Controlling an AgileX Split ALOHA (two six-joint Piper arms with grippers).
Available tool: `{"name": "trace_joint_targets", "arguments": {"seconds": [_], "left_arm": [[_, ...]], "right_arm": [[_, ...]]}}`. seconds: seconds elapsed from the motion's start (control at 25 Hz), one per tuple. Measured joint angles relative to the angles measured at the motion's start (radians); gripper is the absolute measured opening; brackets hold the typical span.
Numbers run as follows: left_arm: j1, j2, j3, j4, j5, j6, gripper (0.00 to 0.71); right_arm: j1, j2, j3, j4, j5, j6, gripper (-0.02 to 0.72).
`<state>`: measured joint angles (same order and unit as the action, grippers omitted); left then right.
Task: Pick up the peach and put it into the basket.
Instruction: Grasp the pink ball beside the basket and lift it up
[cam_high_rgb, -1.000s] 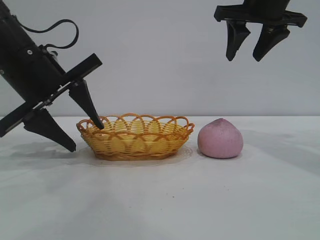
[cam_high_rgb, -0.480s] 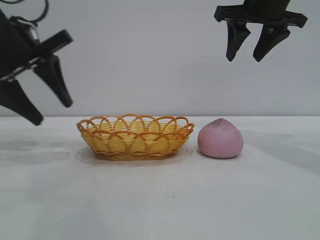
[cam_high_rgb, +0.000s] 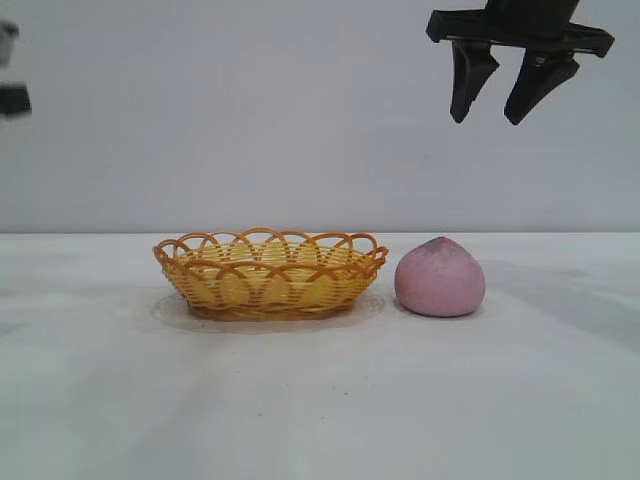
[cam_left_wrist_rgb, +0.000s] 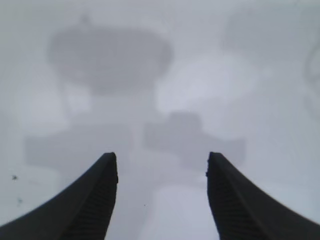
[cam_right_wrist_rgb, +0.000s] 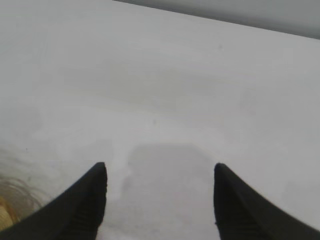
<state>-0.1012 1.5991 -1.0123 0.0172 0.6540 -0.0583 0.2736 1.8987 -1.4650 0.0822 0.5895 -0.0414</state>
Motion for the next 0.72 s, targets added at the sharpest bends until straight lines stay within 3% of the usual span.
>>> {"name": "trace_joint_targets", "arguments": {"seconds": [0.24,0.52,0.72], "left_arm": [[0.000,-0.394,0.133,0.046,0.056,-0.012,0.356],[0.000,-0.840,0.321,0.077,0.249,-0.014,0.356],[0.000,-1.084,0.372,0.072,0.392,-0.001,0.356]], "right_arm": [[0.000,0.000,0.000,0.017,0.023,-0.020,0.396],[0.000,0.000,0.000,0.041,0.030,-0.045,0.396],[0.000,0.000,0.000,0.059,0.032,-0.055,0.396]]}}
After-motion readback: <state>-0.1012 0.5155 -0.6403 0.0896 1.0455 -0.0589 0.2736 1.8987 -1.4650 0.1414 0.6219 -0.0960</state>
